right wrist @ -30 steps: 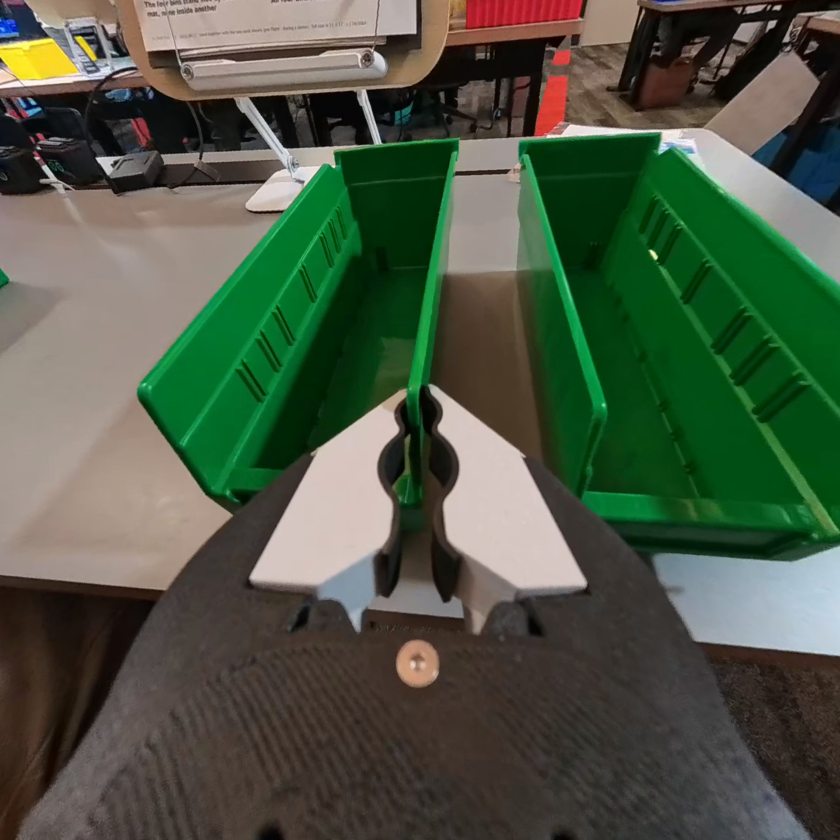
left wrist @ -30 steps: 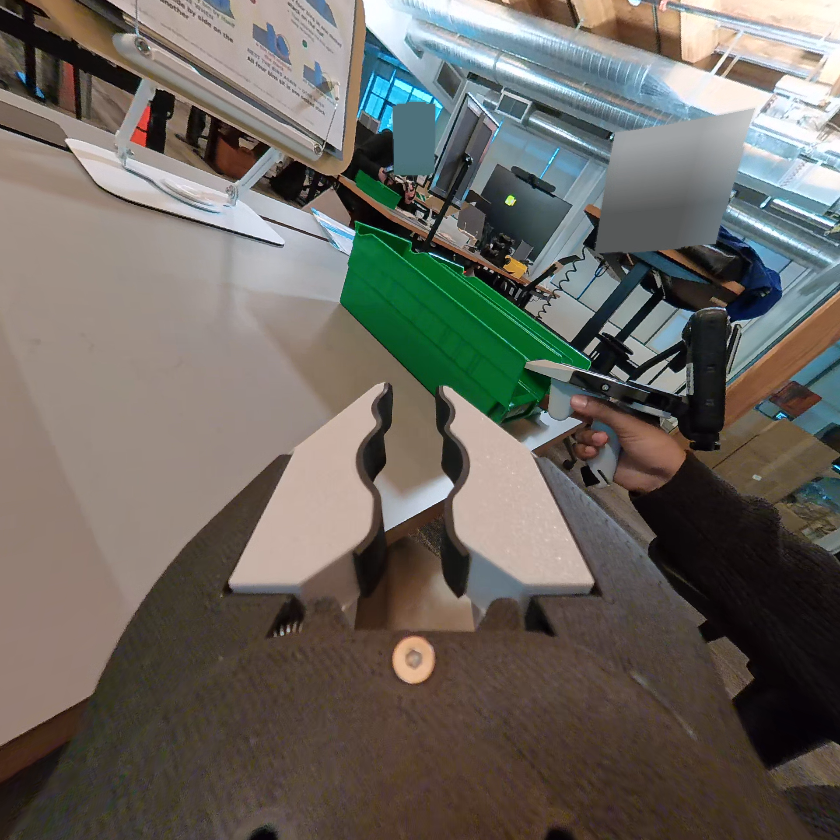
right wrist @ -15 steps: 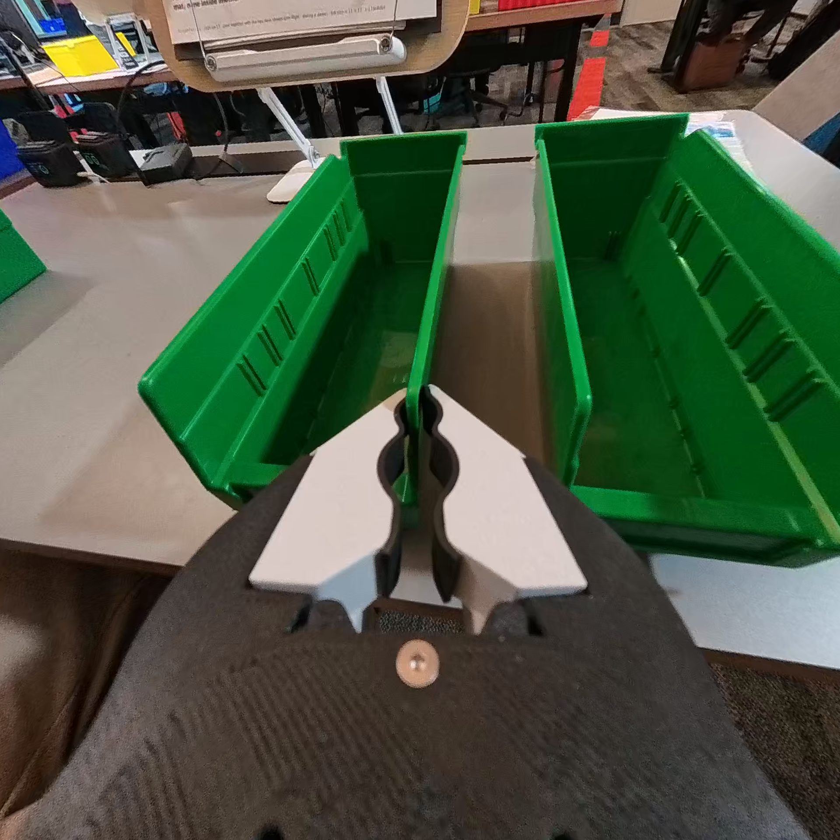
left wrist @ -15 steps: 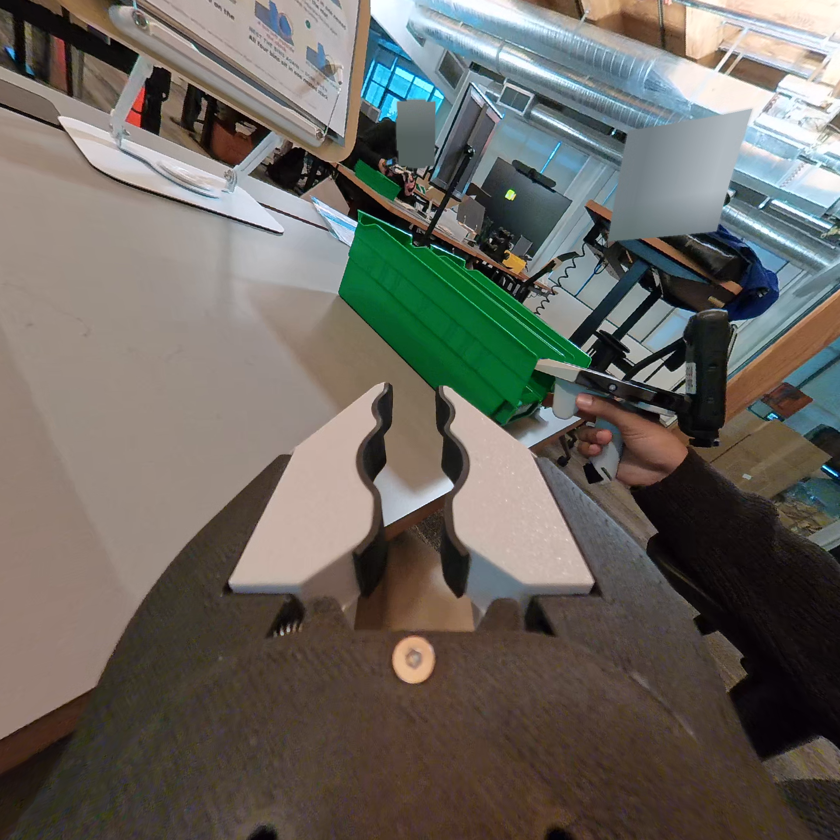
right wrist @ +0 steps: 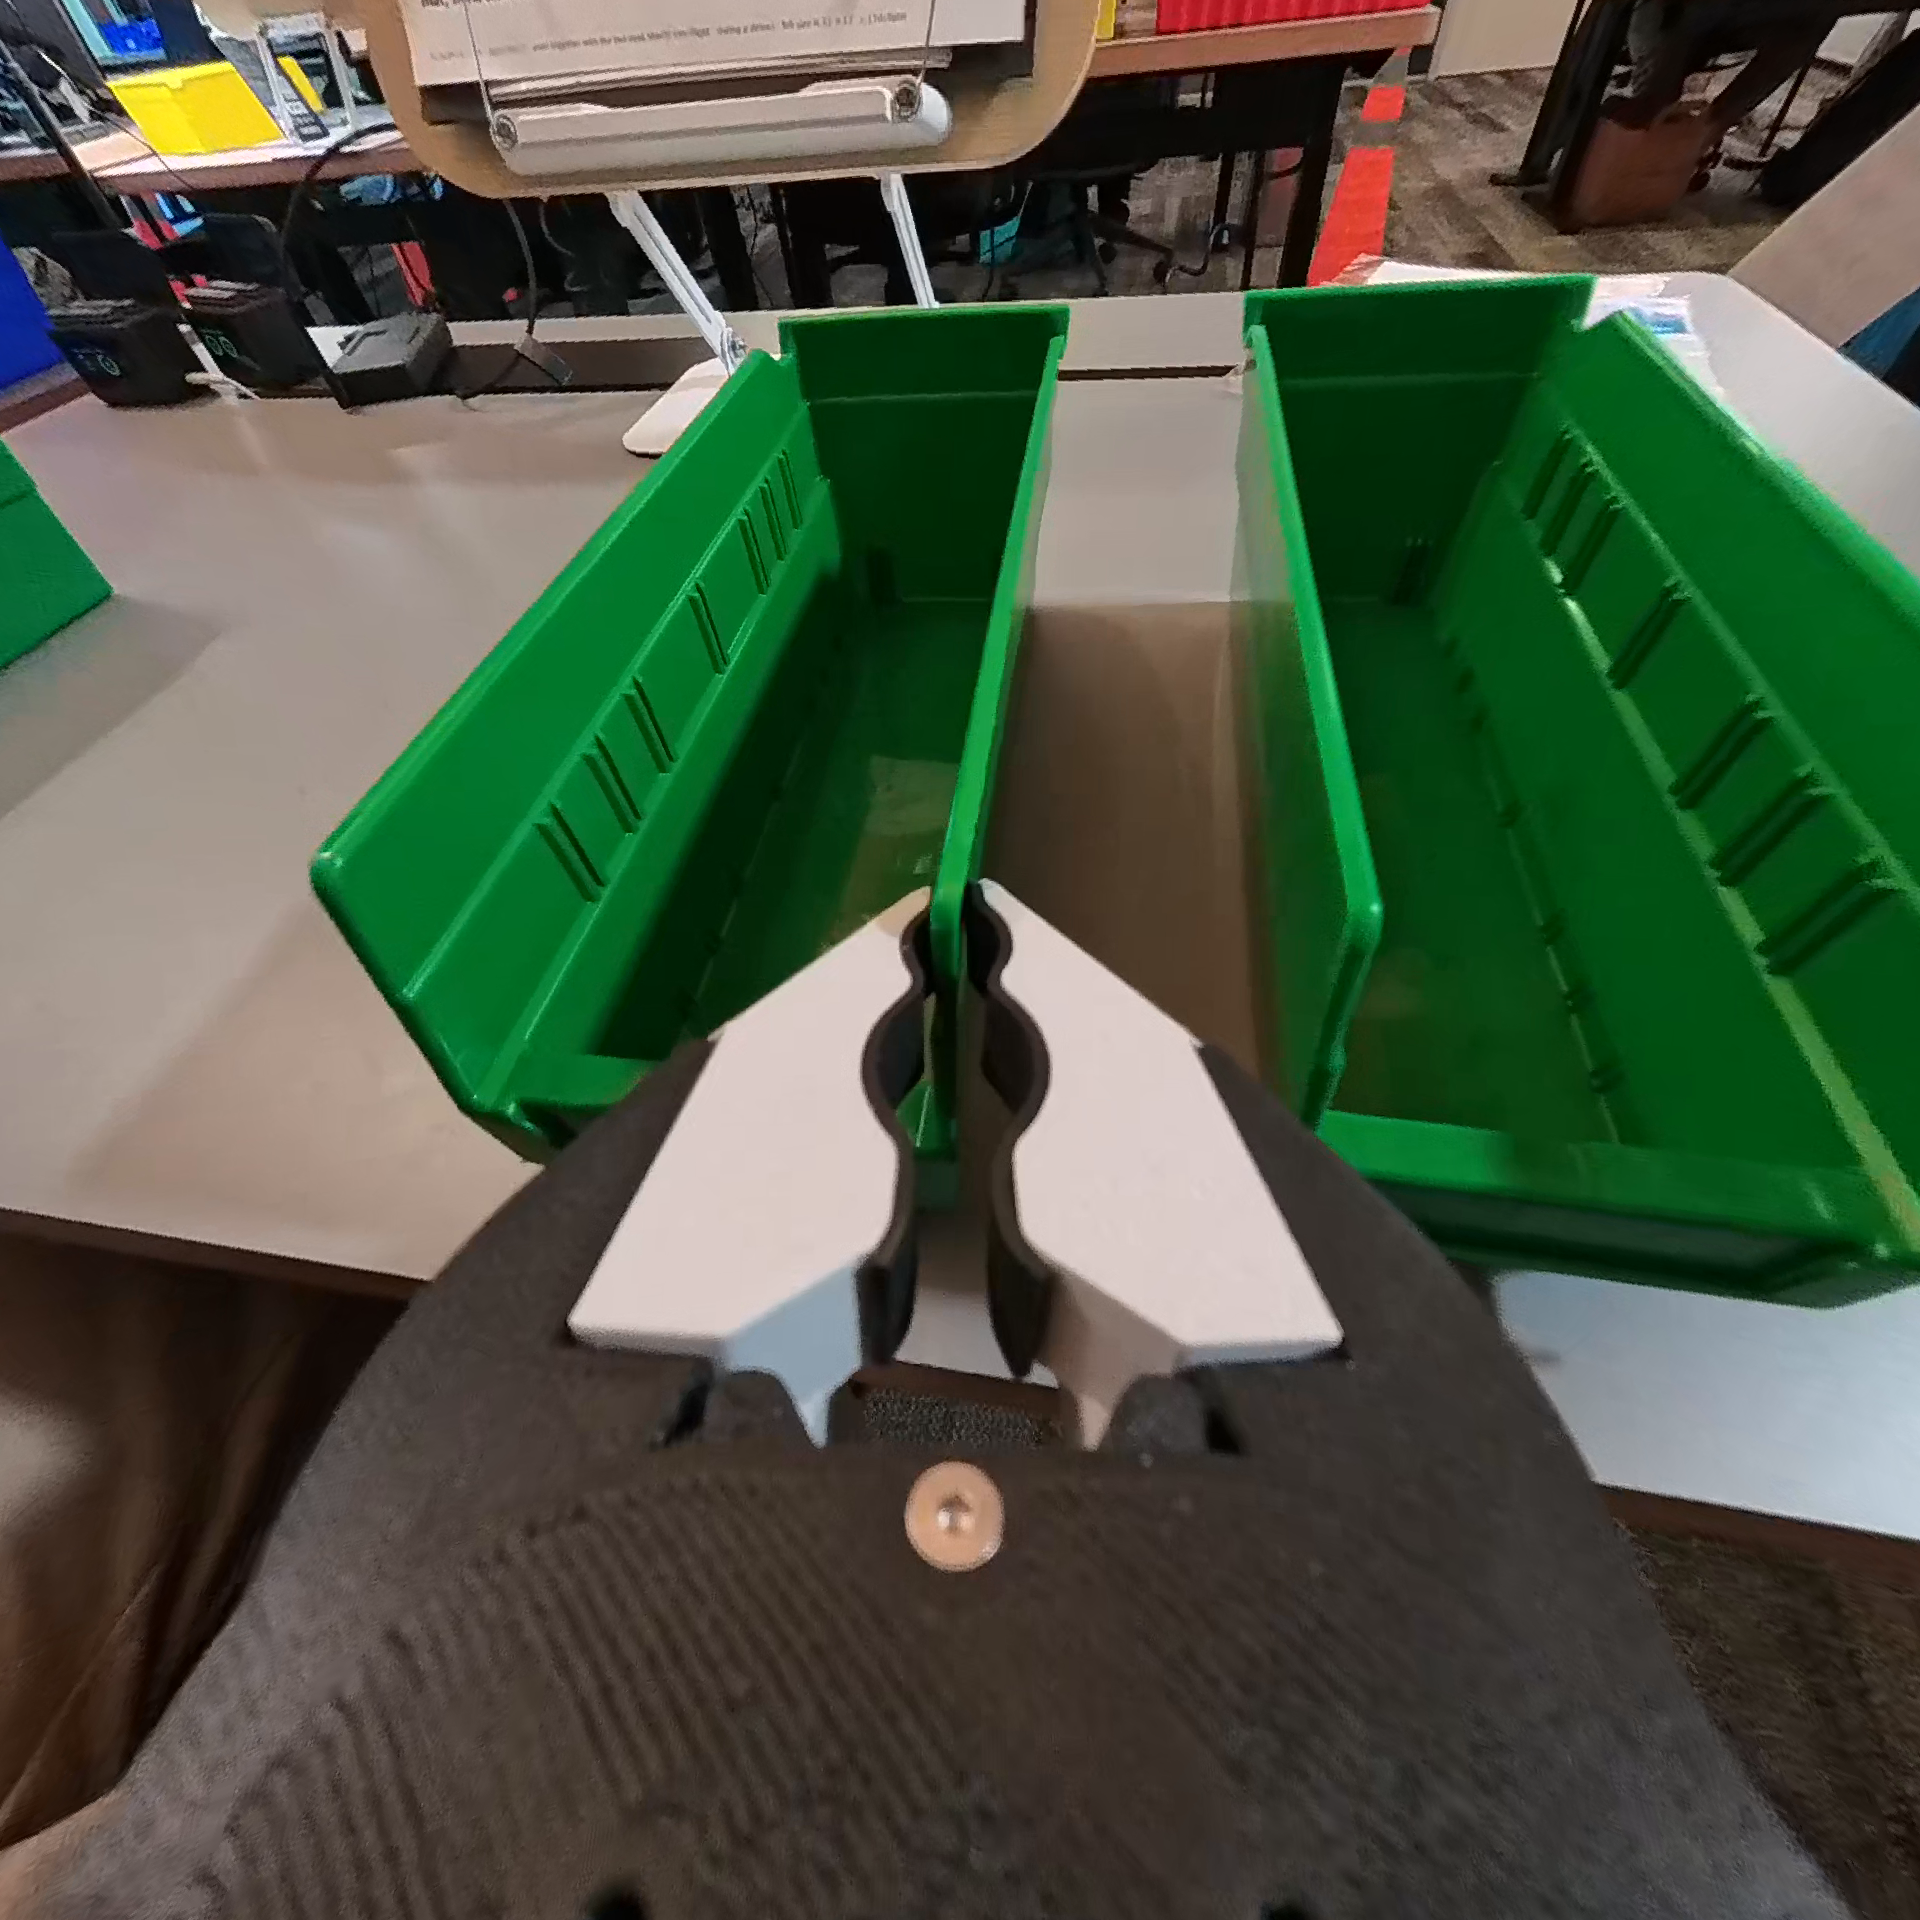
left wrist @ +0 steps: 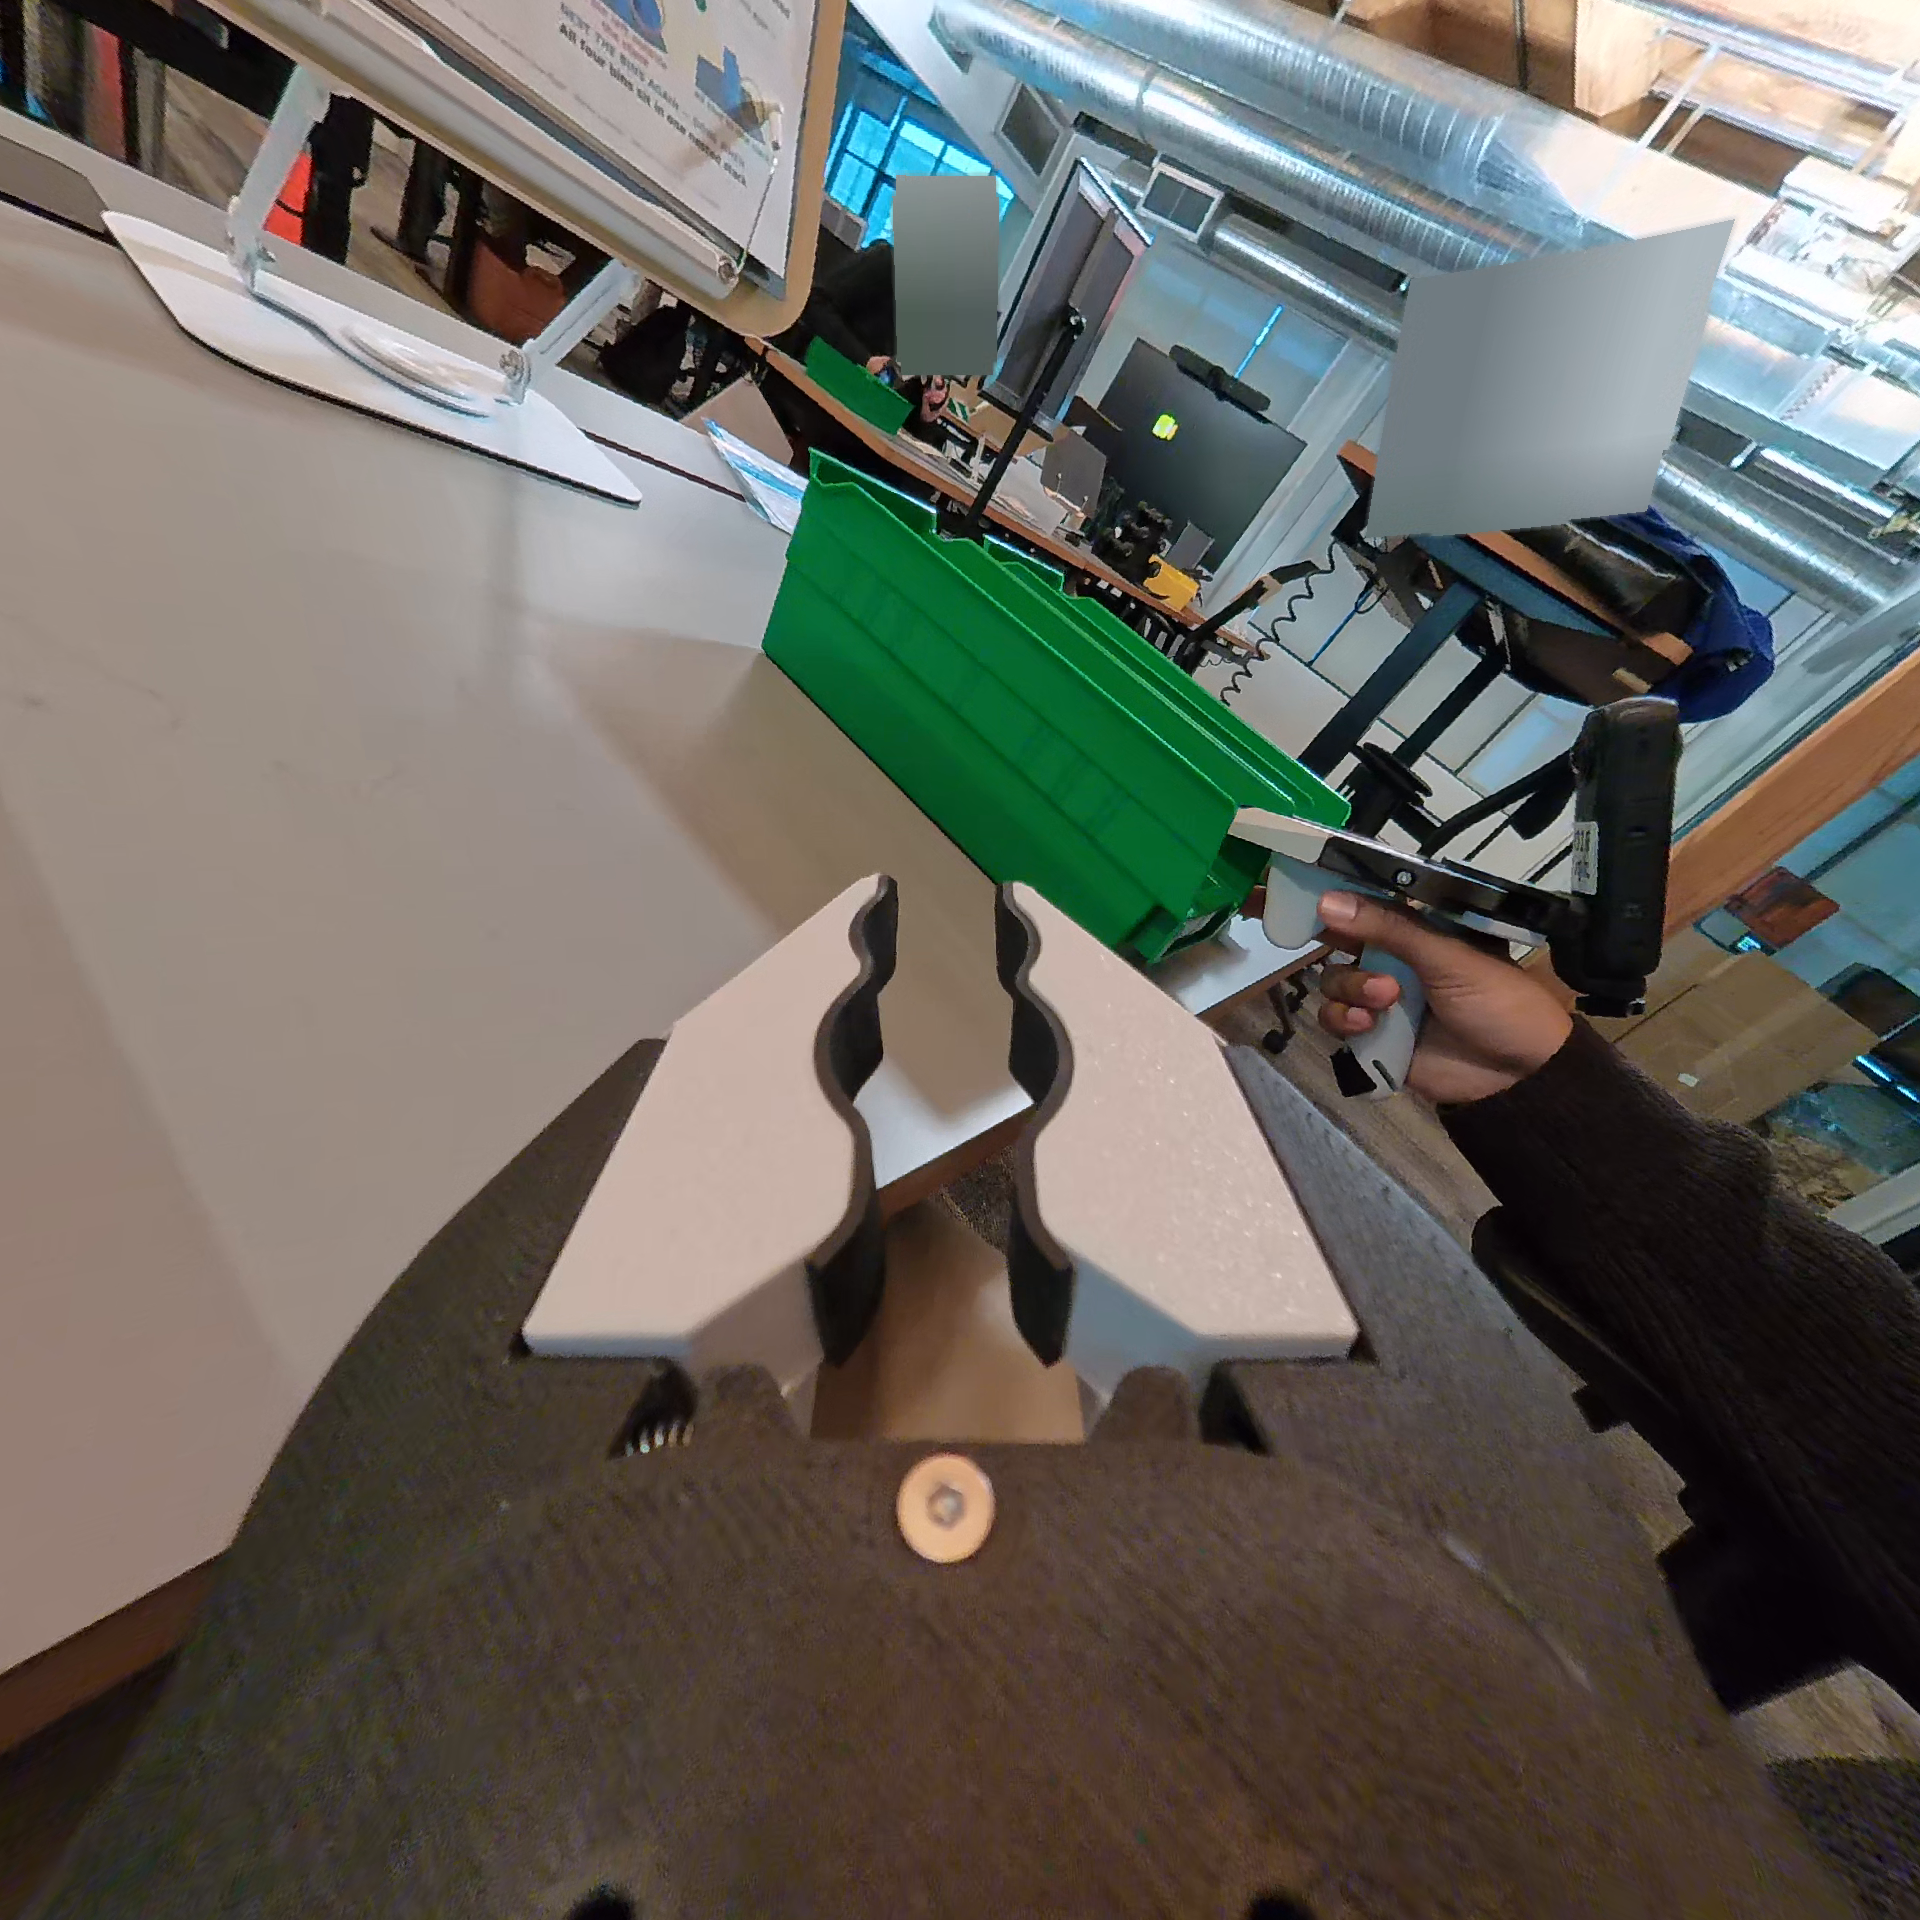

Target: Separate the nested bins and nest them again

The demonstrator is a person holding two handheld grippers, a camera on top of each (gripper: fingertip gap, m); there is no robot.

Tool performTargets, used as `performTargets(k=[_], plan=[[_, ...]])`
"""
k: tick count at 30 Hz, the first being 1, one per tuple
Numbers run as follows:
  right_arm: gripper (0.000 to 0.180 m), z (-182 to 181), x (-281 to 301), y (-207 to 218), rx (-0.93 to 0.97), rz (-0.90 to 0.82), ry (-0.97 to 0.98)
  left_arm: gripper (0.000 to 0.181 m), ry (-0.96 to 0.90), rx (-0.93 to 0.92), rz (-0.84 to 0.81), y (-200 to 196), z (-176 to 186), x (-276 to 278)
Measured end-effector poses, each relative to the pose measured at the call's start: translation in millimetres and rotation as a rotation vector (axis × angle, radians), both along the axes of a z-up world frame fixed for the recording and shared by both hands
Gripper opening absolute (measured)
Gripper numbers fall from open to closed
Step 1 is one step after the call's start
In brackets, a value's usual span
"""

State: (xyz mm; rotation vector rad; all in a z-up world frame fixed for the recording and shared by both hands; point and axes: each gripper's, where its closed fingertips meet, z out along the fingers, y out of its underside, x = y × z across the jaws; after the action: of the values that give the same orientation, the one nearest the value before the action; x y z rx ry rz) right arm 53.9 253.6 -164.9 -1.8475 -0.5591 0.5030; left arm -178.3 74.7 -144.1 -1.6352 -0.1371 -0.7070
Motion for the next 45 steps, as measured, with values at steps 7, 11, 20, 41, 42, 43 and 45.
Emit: performTargets(k=[7,11,20,41,42,43,45], plan=[[0.003,0.0,0.5,0.6,0.001,-0.002,0.0,0.016,0.003,0.0,-0.005,-0.6,-0.1,1.8],[0.003,0.0,0.6,0.6,0.005,-0.004,-0.009,0.016,0.001,-0.003,-0.007,-0.6,-0.6,2.1],[0.003,-0.3,0.9,0.5,0.0,-0.003,-0.013,0.016,0.005,-0.006,-0.008,-0.5,-1.7,2.3],[0.003,-0.2,1.2,0.7,0.001,-0.005,-0.008,0.016,0.023,-0.02,-0.021,0.0,-6.8,6.0],[0.003,-0.2,1.2,0.7,-0.001,-0.005,-0.007,0.016,0.024,-0.02,-0.022,0.0,-6.9,6.1],[0.003,-0.2,1.1,0.7,0.0,-0.005,-0.006,0.016,0.024,-0.021,-0.022,0.1,-7.0,6.1],[0.003,-0.3,1.2,0.6,0.001,-0.005,-0.008,0.016,0.023,-0.022,-0.023,0.1,-7.3,6.4]])
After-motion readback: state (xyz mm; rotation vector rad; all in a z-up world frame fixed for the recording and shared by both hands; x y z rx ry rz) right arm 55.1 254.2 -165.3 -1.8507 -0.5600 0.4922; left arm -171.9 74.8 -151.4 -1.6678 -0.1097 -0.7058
